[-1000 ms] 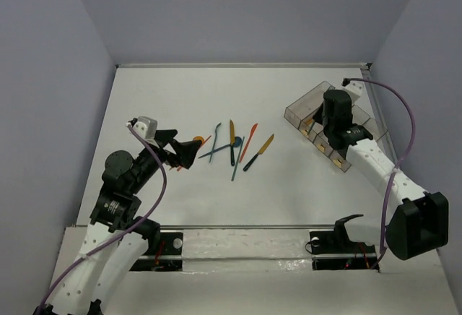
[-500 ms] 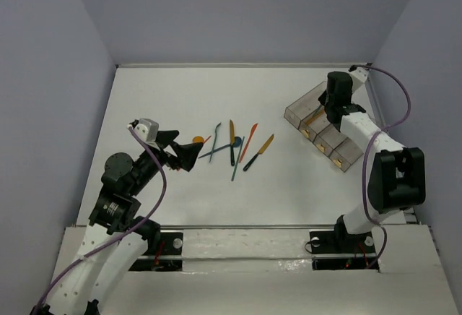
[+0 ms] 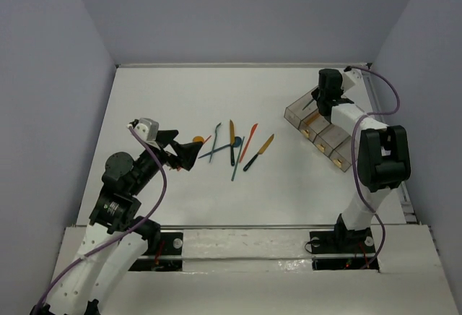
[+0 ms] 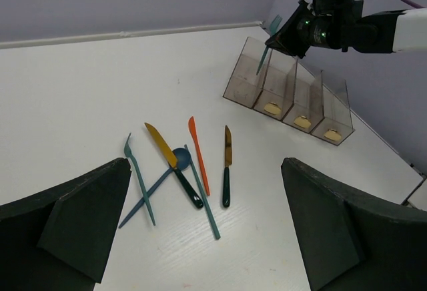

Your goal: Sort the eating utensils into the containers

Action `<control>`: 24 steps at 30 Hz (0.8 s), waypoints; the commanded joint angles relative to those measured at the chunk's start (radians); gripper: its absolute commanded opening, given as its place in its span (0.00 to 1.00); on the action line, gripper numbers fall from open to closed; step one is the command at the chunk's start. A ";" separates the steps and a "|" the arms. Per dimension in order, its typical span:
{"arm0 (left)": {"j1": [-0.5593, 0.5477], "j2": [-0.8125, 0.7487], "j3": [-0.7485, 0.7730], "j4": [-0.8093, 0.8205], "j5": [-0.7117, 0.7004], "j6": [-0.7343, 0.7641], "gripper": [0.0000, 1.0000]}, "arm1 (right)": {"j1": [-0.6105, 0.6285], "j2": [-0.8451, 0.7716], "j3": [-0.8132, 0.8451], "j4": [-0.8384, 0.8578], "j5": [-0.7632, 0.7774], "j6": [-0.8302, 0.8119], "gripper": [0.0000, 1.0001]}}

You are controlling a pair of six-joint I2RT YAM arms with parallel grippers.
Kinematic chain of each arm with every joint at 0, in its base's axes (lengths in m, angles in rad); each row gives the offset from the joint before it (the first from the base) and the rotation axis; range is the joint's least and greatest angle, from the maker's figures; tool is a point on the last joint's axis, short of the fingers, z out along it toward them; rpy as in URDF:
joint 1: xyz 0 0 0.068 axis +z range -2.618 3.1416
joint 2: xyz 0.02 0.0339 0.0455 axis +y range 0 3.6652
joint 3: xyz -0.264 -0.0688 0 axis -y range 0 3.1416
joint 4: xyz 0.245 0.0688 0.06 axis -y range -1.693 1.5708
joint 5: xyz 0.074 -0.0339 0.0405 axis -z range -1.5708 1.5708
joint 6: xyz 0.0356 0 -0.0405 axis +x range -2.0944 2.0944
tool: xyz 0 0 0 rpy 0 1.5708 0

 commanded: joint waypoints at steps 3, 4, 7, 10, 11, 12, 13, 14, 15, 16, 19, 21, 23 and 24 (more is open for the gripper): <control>-0.004 0.011 0.042 0.033 -0.007 0.015 0.99 | -0.001 0.004 -0.002 0.105 0.034 0.069 0.06; -0.004 0.009 0.042 0.033 -0.007 0.015 0.99 | -0.001 0.007 -0.002 0.110 0.032 0.068 0.10; -0.004 0.009 0.042 0.033 -0.007 0.015 0.99 | -0.001 0.015 -0.004 0.112 0.020 0.062 0.19; -0.004 0.008 0.042 0.033 -0.006 0.015 0.99 | -0.001 0.012 -0.015 0.113 0.000 0.053 0.34; -0.004 0.009 0.042 0.033 -0.007 0.015 0.99 | -0.001 0.010 -0.015 0.113 -0.007 0.048 0.39; -0.004 0.008 0.042 0.033 -0.007 0.015 0.99 | -0.001 0.001 -0.016 0.115 -0.014 0.042 0.41; -0.004 0.006 0.042 0.033 -0.007 0.013 0.99 | -0.001 -0.007 -0.024 0.127 -0.038 0.022 0.43; -0.004 0.008 0.042 0.033 -0.007 0.013 0.99 | -0.001 -0.014 -0.027 0.133 -0.049 0.010 0.43; -0.004 0.008 0.042 0.034 -0.006 0.013 0.99 | -0.001 -0.033 -0.030 0.136 -0.075 -0.012 0.44; -0.004 0.005 0.040 0.034 -0.006 0.013 0.99 | -0.001 -0.043 -0.036 0.148 -0.089 -0.018 0.45; -0.004 0.003 0.040 0.036 -0.004 0.012 0.99 | -0.001 -0.089 -0.068 0.164 -0.121 -0.033 0.45; -0.004 0.001 0.040 0.036 -0.004 0.012 0.99 | 0.042 -0.117 -0.088 0.173 -0.138 -0.068 0.45; -0.004 0.001 0.042 0.036 -0.009 0.010 0.99 | 0.126 -0.140 -0.078 0.161 -0.156 -0.101 0.45; -0.004 0.000 0.043 0.034 -0.013 0.009 0.99 | 0.166 -0.142 -0.065 0.145 -0.165 -0.121 0.45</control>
